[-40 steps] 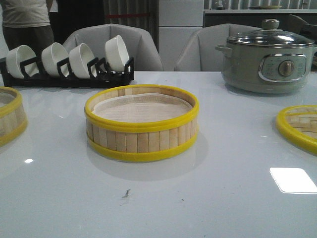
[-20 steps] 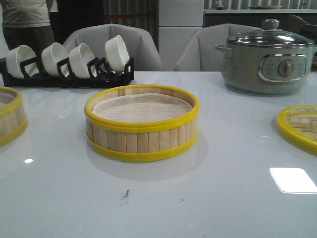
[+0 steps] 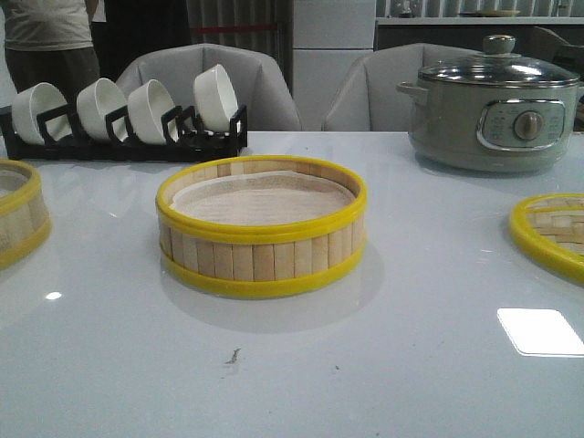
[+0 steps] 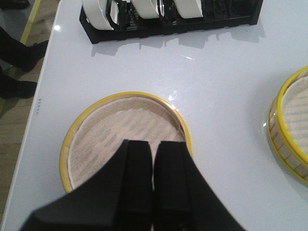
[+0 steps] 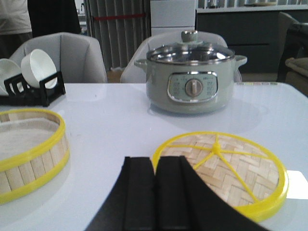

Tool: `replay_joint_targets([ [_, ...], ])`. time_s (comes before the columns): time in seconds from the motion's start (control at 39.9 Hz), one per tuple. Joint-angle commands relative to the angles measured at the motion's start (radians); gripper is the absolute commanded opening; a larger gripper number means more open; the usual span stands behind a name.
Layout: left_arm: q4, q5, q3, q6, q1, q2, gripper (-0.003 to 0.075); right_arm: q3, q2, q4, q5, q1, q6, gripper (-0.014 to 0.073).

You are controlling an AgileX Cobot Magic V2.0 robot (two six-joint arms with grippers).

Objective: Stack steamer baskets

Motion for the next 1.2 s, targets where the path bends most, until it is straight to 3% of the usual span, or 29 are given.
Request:
replay_joint_targets([
  [0.0,0.010,-0.066,-0.037,0.000,-0.007,-0.020,0.0095,-0.063,-0.020,0.002,-0.076,0.005,0.055,0.0055],
  [0.08,0.010,-0.066,-0.037,0.000,-0.007,-0.020,0.0095,-0.158,0.000,0.005,0.046,0.005,0.143,0.0055],
  [0.2,0.010,-0.070,-0.037,0.000,-0.007,-0.020,0.0095,-0.372,0.146,-0.018,0.262,0.005,0.147,0.0055],
  [0.43,0.010,-0.065,-0.037,0.000,-0.007,-0.020,0.0095,-0.714,0.574,-0.050,0.375,0.005,0.137,0.0055],
  [0.6,0.010,-0.062,-0.037,0.000,-0.007,-0.020,0.0095,-0.880,0.830,-0.050,0.430,0.005,0.137,0.0055],
  [1.18,-0.020,-0.072,-0.037,-0.002,-0.007,-0.020,0.0095,-0.944,1.045,-0.049,0.338,0.005,0.138,0.0055],
])
